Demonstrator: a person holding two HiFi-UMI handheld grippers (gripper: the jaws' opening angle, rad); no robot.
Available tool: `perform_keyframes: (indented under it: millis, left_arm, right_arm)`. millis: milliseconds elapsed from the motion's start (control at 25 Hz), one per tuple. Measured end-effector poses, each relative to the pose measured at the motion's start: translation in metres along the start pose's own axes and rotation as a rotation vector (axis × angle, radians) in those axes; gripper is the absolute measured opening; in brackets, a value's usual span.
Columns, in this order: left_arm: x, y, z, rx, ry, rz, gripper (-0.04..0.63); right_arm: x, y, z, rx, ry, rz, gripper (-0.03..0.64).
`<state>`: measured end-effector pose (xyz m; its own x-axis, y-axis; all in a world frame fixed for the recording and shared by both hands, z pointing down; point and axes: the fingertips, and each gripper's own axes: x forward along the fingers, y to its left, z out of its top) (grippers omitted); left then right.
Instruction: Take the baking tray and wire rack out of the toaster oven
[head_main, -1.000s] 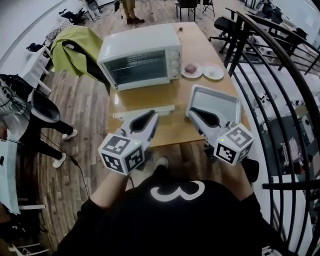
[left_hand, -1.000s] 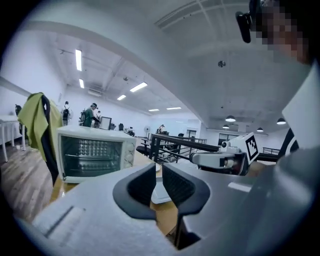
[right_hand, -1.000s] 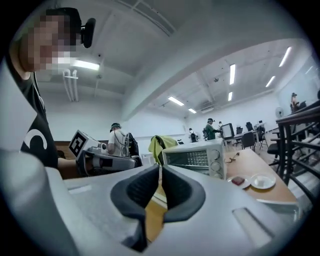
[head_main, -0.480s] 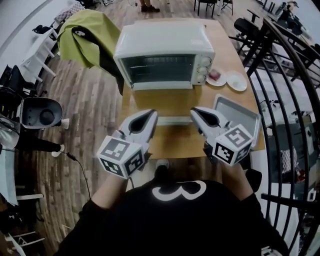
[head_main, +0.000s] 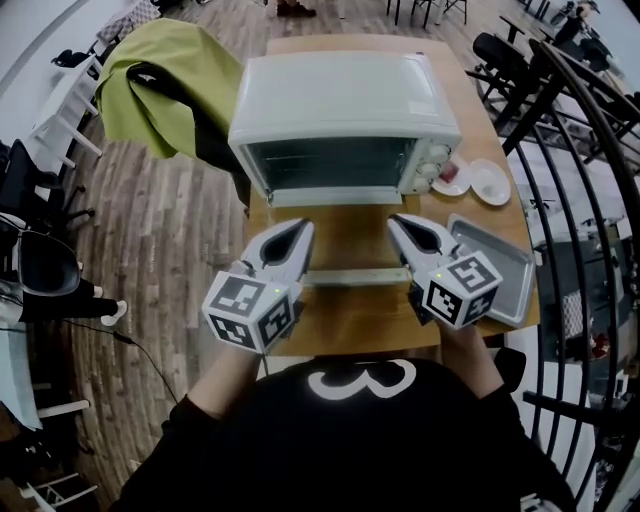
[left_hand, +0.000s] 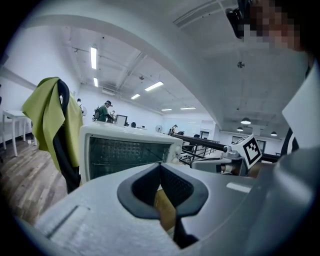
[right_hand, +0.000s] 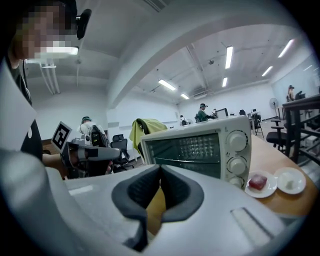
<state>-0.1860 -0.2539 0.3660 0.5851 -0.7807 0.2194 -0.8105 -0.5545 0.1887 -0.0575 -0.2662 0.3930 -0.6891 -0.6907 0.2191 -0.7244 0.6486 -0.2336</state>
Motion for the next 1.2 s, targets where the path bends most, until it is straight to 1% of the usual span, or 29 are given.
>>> perform_keyframes:
  millis: [120,200,240,320,360,400,520,600,680,760,800,840,880,960,1040,1080,1200]
  left_arm:
    - [0.015,0.019,-0.001,-0.065,-0.019,-0.021,0.011]
    - [0.024,0.031,-0.003,-0.141,-0.038,-0.045,0.011]
    - [0.029,0.038,-0.005,-0.196,-0.045,-0.059,0.011]
    - [0.039,0.051,-0.007,-0.338,-0.067,-0.090,0.012]
    - [0.043,0.058,-0.008,-0.411,-0.081,-0.103,0.012]
    - [0.048,0.065,-0.009,-0.477,-0.097,-0.113,0.014]
    - [0.063,0.088,-0.009,-0.624,-0.144,-0.125,0.014]
    - [0.074,0.102,-0.013,-0.728,-0.162,-0.125,0.014]
    - [0.082,0.117,-0.019,-0.829,-0.190,-0.109,0.015]
    - [0.090,0.129,-0.020,-0.894,-0.241,-0.099,0.024]
    - [0.095,0.133,-0.020,-0.918,-0.266,-0.103,0.054]
    - [0.100,0.135,-0.020,-0.946,-0.286,-0.111,0.113]
    - [0.105,0.139,-0.022,-0.977,-0.301,-0.116,0.139]
    - [0.112,0.150,-0.032,-1.014,-0.304,-0.093,0.158]
    - [0.118,0.162,-0.043,-1.044,-0.295,-0.065,0.173]
    - [0.121,0.168,-0.046,-1.068,-0.298,-0.058,0.182]
    - [0.134,0.179,-0.045,-1.138,-0.346,-0.067,0.198]
  right_arm:
    - [0.020,-0.016,-0.002,0.092,-0.013,-0.017,0.003]
    - [0.032,-0.025,-0.004,0.148,-0.018,-0.029,0.003]
    - [0.038,-0.031,-0.005,0.178,-0.025,-0.038,0.003]
    - [0.049,-0.042,-0.007,0.272,-0.053,-0.048,0.013]
    - [0.055,-0.047,-0.008,0.333,-0.071,-0.047,0.064]
    - [0.060,-0.052,-0.009,0.395,-0.093,-0.045,0.080]
    - [0.076,-0.068,-0.007,0.546,-0.169,-0.044,0.082]
    - [0.085,-0.080,-0.006,0.638,-0.221,-0.054,0.112]
    - [0.093,-0.093,-0.008,0.751,-0.277,-0.061,0.132]
    - [0.099,-0.106,-0.011,0.856,-0.334,-0.060,0.149]
    - [0.103,-0.111,-0.012,0.897,-0.357,-0.053,0.157]
    - [0.108,-0.115,-0.013,0.930,-0.374,-0.048,0.167]
    - [0.113,-0.118,-0.016,0.956,-0.384,-0.048,0.169]
    - [0.123,-0.122,-0.023,0.990,-0.385,-0.058,0.169]
    - [0.132,-0.126,-0.027,0.998,-0.380,-0.071,0.169]
    - [0.135,-0.130,-0.028,1.002,-0.382,-0.083,0.180]
    - [0.142,-0.147,-0.027,1.035,-0.419,-0.116,0.181]
